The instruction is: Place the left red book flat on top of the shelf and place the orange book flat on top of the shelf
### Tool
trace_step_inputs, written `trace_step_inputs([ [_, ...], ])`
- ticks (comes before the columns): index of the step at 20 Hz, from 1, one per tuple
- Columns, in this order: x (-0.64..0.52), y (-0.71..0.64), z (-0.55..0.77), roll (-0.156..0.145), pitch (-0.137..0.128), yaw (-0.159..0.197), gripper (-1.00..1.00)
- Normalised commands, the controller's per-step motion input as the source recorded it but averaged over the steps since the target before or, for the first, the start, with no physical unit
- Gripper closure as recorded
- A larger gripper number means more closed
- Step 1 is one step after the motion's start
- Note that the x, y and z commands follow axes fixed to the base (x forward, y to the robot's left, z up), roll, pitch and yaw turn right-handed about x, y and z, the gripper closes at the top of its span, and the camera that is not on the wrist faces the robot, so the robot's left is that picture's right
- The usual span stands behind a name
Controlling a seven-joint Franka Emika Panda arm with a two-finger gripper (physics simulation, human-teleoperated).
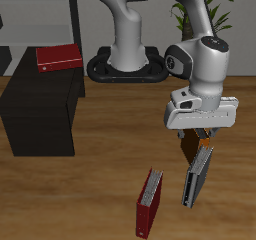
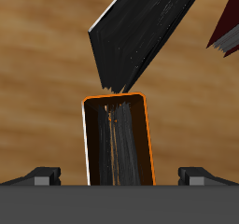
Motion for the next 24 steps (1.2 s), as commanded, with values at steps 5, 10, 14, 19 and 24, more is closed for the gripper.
trace_step_inputs([
  [5,0.03,-0.02,-0.11,0.026,0.074,0.044,-1.00],
  [10,-0.03,0.02,-0.05,0.030,0.047,0.020,1.00],
  [14,-0.01,-0.08,0.02,-0.006,0.026,0.017,1.00],
  [19,-0.06,-0.18,0.22,-0.027,-0.028,0.001,1.00],
  [24,-0.24,-0.37,0.52,-0.062,-0.041,-0.032,1.00],
])
